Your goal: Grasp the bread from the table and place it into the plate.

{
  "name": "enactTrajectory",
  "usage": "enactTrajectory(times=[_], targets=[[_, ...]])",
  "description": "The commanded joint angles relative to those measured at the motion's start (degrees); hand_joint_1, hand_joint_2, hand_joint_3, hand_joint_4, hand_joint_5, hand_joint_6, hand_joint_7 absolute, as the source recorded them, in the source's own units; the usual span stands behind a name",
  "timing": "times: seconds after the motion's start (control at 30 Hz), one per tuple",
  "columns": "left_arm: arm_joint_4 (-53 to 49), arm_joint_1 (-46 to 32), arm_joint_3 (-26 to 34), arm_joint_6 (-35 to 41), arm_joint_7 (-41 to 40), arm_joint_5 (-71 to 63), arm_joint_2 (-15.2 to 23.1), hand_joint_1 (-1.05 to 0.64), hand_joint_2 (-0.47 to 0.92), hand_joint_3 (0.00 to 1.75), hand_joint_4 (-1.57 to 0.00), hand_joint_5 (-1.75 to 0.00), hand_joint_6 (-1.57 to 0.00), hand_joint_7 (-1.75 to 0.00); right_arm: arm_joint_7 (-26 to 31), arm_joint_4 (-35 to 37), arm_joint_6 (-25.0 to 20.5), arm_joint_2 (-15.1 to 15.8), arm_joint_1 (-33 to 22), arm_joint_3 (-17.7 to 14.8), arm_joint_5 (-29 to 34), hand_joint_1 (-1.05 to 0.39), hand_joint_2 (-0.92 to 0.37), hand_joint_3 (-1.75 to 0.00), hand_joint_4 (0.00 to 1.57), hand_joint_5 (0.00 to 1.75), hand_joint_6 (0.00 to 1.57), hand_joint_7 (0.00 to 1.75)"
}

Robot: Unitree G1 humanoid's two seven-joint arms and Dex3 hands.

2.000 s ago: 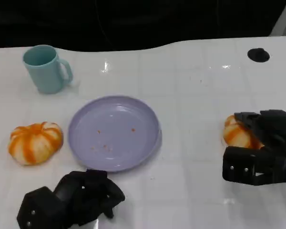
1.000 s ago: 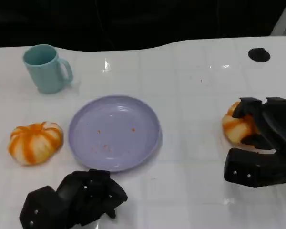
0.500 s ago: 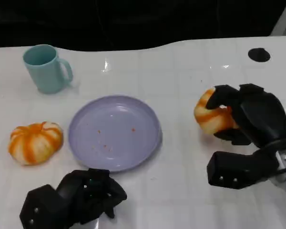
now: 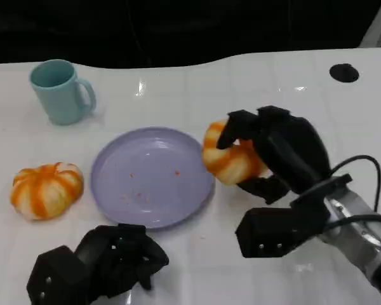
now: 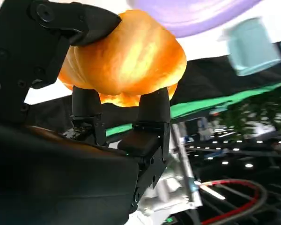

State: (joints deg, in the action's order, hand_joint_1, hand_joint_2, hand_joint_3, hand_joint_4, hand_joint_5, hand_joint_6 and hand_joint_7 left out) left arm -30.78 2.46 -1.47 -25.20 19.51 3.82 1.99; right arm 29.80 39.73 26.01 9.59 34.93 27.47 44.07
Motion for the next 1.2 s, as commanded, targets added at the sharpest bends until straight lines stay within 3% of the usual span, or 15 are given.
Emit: enactTrajectory(times=[0.03,0.23,0.47,0.57,0.67,0.7,0.77,0.8,0.83,0.93,1.03,1.2], targets=[[-0.7,-0.3,0.4,0.4,-0.2,-0.1,1.0,-1.00,0.90,0.00,-1.00,-1.43,-1.23,-0.78,-1.8,5.4,4.6,-2.7,3.0,0.6,-2.5,-0.01,-0.24,-1.31,0.96,1.75,0.87,1.55],[-1.7,-0.3,0.3,-1.0,0.5,0.1,1.1,-0.98,0.90,0.00,-0.99,-1.43,-1.21,-0.77,-0.6,13.3,8.1,-6.9,6.7,2.1,-1.8,-0.03,-0.29,-1.28,0.93,1.73,0.89,1.45],[-1.7,-0.4,0.1,-0.7,0.1,-0.1,1.0,-1.00,0.89,0.00,-1.00,-1.44,-1.23,-0.77,-0.6,20.2,7.6,-11.2,10.1,2.5,-2.5,-0.06,-0.37,-1.20,0.90,1.70,0.89,1.39],[-2.1,-0.2,0.1,-0.9,0.2,-0.1,1.0,-1.00,0.90,0.00,-0.99,-1.44,-1.22,-0.77,-0.1,21.9,7.4,-12.4,10.8,2.4,-2.6,-0.07,-0.40,-1.14,0.89,1.62,0.88,1.25],[-1.9,-0.3,0.0,-0.8,0.6,0.2,1.0,-0.99,0.90,0.00,-0.99,-1.44,-1.21,-0.77,-0.9,22.8,7.0,-13.2,11.2,2.2,-3.1,-0.06,-0.45,-0.94,0.84,1.44,0.85,0.91],[-1.6,-0.4,0.0,-0.7,0.6,0.2,1.0,-0.99,0.89,0.00,-0.99,-1.44,-1.21,-0.77,-1.3,23.1,6.8,-13.3,11.3,2.4,-3.1,-0.10,-0.50,-0.82,0.66,1.17,0.75,0.68],[-1.2,-0.6,-0.1,-0.4,0.5,0.2,0.9,-0.99,0.89,0.00,-1.00,-1.44,-1.22,-0.77,-2.6,23.2,5.6,-13.2,11.6,3.2,-2.5,-0.13,-0.59,-0.63,0.61,0.82,0.74,0.39],[-1.1,-0.8,-0.1,-0.3,0.5,0.2,0.9,-0.99,0.89,0.00,-1.00,-1.44,-1.22,-0.77,-3.4,23.1,4.7,-13.1,11.7,3.6,-2.1,-0.21,-0.68,-0.51,0.42,0.59,0.62,0.22],[-1.0,-0.9,-0.2,-0.4,0.4,0.1,0.9,-0.99,0.89,0.00,-1.00,-1.44,-1.22,-0.76,-4.0,22.8,4.0,-12.9,11.7,4.1,-1.6,-0.24,-0.74,-0.40,0.37,0.47,0.59,0.14],[-1.1,-0.9,-0.2,-0.6,0.2,-0.1,0.9,-1.01,0.89,0.00,-0.99,-1.44,-1.23,-0.76,-5.2,21.4,1.4,-12.5,11.5,5.5,-0.3,-0.37,-0.89,-0.13,0.17,0.26,0.39,0.02],[-1.1,-0.9,-0.1,-0.7,0.3,0.2,0.8,-1.01,0.89,0.00,-0.98,-1.45,-1.22,-0.78,-7.4,19.6,-0.7,-11.9,11.1,6.3,0.3,-0.50,-0.92,-0.13,0.04,0.22,0.25,0.00],[-1.5,-0.7,-0.1,-1.5,0.3,0.2,0.6,-1.02,0.90,0.01,-0.97,-1.45,-1.21,-0.80,-12.0,14.9,-0.4,-9.9,8.9,5.7,-1.3,-0.60,-0.92,-0.18,0.01,0.21,0.19,0.00]])
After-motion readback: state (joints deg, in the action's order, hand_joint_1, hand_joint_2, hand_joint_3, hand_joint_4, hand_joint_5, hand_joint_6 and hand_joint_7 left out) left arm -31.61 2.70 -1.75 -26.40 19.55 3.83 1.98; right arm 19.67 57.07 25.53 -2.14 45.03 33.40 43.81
